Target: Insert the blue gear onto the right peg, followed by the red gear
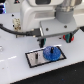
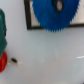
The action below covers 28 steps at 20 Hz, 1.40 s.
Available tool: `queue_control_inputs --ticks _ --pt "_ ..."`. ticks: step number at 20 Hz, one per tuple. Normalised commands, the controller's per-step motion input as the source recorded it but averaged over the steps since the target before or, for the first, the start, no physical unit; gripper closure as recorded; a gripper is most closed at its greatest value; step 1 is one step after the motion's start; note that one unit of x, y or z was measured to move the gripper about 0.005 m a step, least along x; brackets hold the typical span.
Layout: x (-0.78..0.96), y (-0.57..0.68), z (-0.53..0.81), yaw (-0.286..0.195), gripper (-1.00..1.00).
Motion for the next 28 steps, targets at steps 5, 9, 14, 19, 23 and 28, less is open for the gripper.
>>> queue_control_inputs --ticks 5,9,14,19,23,28 --pt "-0.62 0.32 0.12 0.000 -1.00" --pt "-0.71 0.25 0.02 0.000 -1.00" --pt "-0.61 0.23 -0.02 0.000 -1.00" --pt "0.33 0.41 0.01 0.000 -1.00" --pt "0.17 0.14 0.04 0.000 -1.00" --pt "0.45 0.35 0.03 0.000 -1.00"
